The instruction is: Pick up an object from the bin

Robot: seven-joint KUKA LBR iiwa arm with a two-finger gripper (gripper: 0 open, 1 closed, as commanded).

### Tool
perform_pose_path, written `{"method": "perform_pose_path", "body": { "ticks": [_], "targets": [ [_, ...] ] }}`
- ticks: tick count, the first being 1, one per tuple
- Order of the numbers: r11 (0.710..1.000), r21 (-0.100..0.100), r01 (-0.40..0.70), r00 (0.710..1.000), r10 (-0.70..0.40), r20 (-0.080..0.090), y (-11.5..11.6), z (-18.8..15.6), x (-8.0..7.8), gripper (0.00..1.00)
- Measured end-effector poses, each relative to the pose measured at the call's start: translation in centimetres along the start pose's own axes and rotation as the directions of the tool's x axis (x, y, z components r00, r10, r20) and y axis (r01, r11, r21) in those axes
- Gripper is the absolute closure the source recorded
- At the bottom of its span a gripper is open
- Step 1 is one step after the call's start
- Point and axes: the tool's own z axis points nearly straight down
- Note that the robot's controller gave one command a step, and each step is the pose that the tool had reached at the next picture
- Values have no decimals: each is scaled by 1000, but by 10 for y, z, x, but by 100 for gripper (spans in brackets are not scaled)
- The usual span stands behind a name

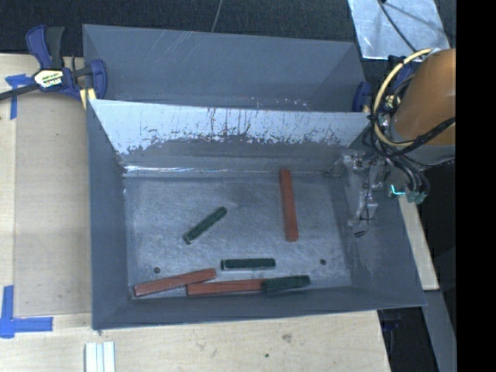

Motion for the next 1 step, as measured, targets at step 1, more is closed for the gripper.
{"method": "perform_pose_path", "body": {
  "ticks": [1],
  "targets": [
    [1000,1,3,1000,-3,8,0,-4,-2,0]
  ]
}}
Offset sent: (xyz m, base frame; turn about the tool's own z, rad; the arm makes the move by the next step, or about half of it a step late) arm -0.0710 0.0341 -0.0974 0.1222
